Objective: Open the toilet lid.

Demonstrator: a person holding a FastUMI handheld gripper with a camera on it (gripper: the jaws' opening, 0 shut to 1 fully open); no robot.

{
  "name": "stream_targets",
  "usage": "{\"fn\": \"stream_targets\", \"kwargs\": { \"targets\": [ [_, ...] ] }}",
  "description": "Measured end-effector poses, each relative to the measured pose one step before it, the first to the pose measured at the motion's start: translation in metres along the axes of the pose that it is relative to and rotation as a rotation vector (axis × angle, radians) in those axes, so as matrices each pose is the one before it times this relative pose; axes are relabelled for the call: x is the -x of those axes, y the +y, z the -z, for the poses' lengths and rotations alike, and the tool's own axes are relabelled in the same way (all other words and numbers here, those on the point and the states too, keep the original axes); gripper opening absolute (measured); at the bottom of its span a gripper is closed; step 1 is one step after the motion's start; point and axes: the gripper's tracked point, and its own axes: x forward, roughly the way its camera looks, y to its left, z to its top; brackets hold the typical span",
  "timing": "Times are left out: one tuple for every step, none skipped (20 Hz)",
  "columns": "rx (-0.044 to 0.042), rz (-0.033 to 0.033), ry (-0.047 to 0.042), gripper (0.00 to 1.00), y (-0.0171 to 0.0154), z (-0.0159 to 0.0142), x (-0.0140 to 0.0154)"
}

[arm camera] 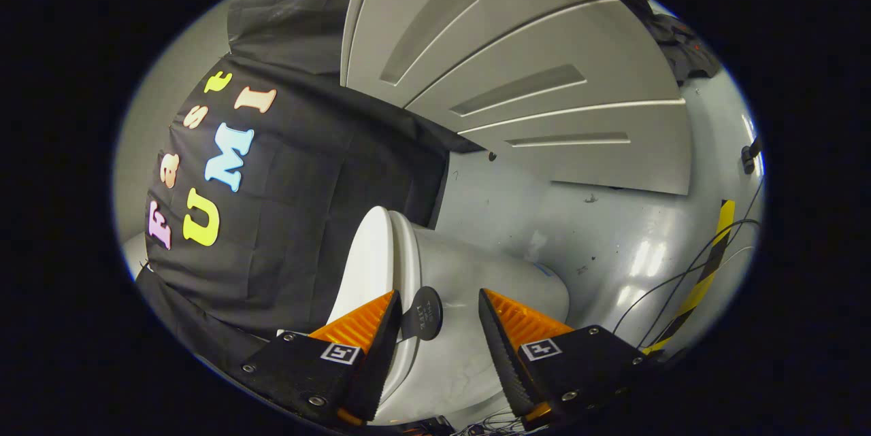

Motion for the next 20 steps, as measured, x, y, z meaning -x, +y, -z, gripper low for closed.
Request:
{"fn": "stream_targets", "kwargs": {
  "targets": [
    [-0.00282, -0.01242, 0.00807, 0.67, 0.00199, 0.00151, -0.00276],
    [-0.00175, -0.00449, 0.00902, 0.64, 0.00171, 0.00125, -0.00337],
    [0.00063, -0.00383, 0.00683, 0.57, 0.00112, 0.00096, -0.00236],
    [-0.00117, -0.00595, 0.009, 0.5, 0.00169, 0.00227, -0.00234],
    [0.00006, -0.00993, 0.01264, 0.43, 0.00307, 0.00237, -0.00202],
    [0.00333, -0.00032, 0.00244, 0.39, 0.00035, -0.00053, -0.00067],
    [-0.01041, -0.00189, 0.00468, 0.31, -0.00093, -0.00077, -0.00142],
    [-0.01383, -0.00353, 0.00482, 0.24, 0.00157, 0.00014, 0.00272],
    [-0.01091, -0.00948, -0.0044, 0.2, 0.00234, -0.00117, 0.00007],
    [-0.0025, -0.00783, -0.00752, 0.17, 0.00211, -0.00035, 0.00072],
    [-0.00166, -0.01183, -0.00905, 0.12, 0.0029, -0.00093, 0.00107],
    [0.00509, 0.00433, -0.008, 0.09, 0.00064, -0.00025, 0.00087],
    [0.0098, 0.01225, -0.0089, 0.04, 0.00057, -0.00008, 0.00132],
    [0.01483, 0.01624, -0.0068, 0.03, 0.00228, 0.0, 0.00015],
    [0.0181, 0.02142, 0.00054, 0.01, 0.00077, 0.00004, 0.00094],
    [0.01375, 0.02291, 0.0078, 0.01, 0.00184, 0.00097, 0.00249],
    [0.01382, 0.01822, 0.00952, 0.0, 0.00207, 0.00039, 0.00203],
    [0.01525, 0.01039, 0.00181, 0.0, 0.00474, -0.00199, 0.00064],
    [0.01419, 0.00256, 0.0026, 0.0, 0.00536, -0.00182, 0.00273],
    [0.00441, -0.00007, 0.00137, 0.0, 0.0052, -0.00168, 0.00321]
  ]
}}
